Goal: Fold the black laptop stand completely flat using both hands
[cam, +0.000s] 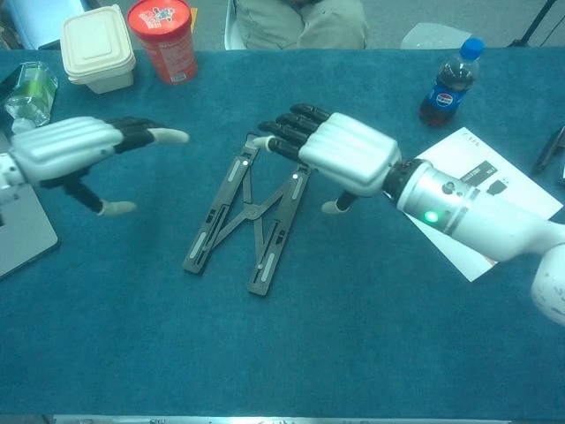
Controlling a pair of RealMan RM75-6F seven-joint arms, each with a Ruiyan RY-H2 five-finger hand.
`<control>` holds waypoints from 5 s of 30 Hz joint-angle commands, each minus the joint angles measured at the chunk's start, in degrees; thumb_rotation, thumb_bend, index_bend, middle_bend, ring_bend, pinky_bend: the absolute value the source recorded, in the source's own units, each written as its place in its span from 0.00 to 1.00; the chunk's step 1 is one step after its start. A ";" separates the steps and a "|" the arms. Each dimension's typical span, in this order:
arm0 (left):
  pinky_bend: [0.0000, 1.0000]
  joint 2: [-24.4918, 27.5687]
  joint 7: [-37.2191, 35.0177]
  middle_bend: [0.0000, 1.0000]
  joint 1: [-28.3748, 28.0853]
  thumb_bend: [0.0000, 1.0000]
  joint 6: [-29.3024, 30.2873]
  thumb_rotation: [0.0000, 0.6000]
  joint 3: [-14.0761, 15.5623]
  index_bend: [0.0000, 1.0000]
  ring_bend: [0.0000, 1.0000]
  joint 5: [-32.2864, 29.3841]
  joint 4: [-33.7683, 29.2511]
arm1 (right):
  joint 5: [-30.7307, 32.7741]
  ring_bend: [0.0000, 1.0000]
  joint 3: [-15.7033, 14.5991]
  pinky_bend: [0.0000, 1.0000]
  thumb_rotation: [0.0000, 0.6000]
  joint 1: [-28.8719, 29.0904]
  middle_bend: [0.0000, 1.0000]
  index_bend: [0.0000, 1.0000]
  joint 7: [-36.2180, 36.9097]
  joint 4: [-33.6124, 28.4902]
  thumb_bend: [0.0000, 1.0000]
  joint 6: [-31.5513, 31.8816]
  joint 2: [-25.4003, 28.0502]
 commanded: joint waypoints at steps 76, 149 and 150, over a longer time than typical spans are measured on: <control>0.00 -16.70 25.09 0.00 -7.24 0.27 -14.51 1.00 -6.33 0.00 0.00 -36.25 4.52 | -9.35 0.00 -2.66 0.00 1.00 2.00 0.00 0.00 11.44 32.42 0.05 7.40 -17.19; 0.00 -16.97 22.93 0.00 -7.67 0.27 -14.68 1.00 -5.35 0.00 0.00 -37.24 5.65 | -7.78 0.00 -3.11 0.00 1.00 4.46 0.00 0.00 16.22 43.28 0.05 9.42 -24.07; 0.00 -17.10 22.68 0.00 -7.64 0.27 -14.82 1.00 -5.35 0.00 0.00 -37.18 5.78 | -7.77 0.00 -3.14 0.00 1.00 4.48 0.00 0.00 16.24 43.29 0.05 9.39 -24.10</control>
